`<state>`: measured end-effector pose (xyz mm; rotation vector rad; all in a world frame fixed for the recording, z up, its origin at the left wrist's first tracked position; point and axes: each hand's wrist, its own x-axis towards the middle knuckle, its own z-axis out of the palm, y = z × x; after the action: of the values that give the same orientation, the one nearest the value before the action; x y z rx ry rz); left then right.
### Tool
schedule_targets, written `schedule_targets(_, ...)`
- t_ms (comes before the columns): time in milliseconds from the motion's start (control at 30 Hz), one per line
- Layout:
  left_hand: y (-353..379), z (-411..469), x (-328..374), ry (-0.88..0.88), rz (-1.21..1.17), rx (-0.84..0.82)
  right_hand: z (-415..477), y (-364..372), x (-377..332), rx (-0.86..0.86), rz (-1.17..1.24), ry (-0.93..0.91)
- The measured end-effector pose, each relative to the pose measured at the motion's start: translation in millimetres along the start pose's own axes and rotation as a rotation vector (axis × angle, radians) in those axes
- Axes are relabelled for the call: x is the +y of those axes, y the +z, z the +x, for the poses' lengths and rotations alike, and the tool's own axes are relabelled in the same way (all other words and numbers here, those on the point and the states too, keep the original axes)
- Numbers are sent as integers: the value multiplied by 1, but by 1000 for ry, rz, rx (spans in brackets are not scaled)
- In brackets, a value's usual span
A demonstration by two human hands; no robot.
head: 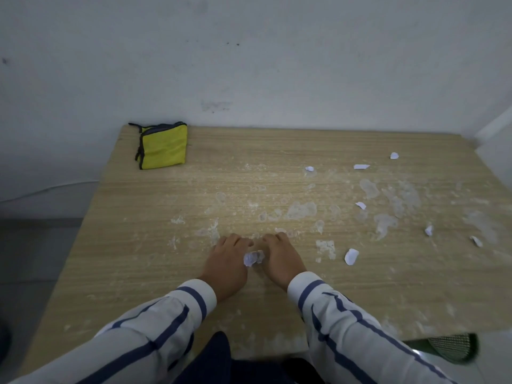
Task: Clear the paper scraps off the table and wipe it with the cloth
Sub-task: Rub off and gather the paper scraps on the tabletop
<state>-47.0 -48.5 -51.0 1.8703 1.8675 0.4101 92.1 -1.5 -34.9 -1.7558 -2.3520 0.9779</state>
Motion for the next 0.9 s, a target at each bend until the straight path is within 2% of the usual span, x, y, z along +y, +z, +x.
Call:
schedule_targets(167,16,7,31,97,54,67,-8,-14,25,84,-85,27)
schedule_targets(400,56,36,93,117,123,-132,-19,-52,86,166,-179,123)
schedule_targets(467,67,44,107,101,162,-143,-21,-64,105,168,-190,105)
schedule_targets(567,85,53,114,61,193,-97,-23,-82,134,134,-160,47)
schedule_targets(700,100,55,115,-16,223,-28,-23,-98,164,-24,-118,-46)
schedule_targets(800,105,54,117,-57,241,-8,-24,-103,176,-109,-173,-126)
schedule_targets(900,107,54,121,-91,221,31,-23,-103,180,-123,-251,-188)
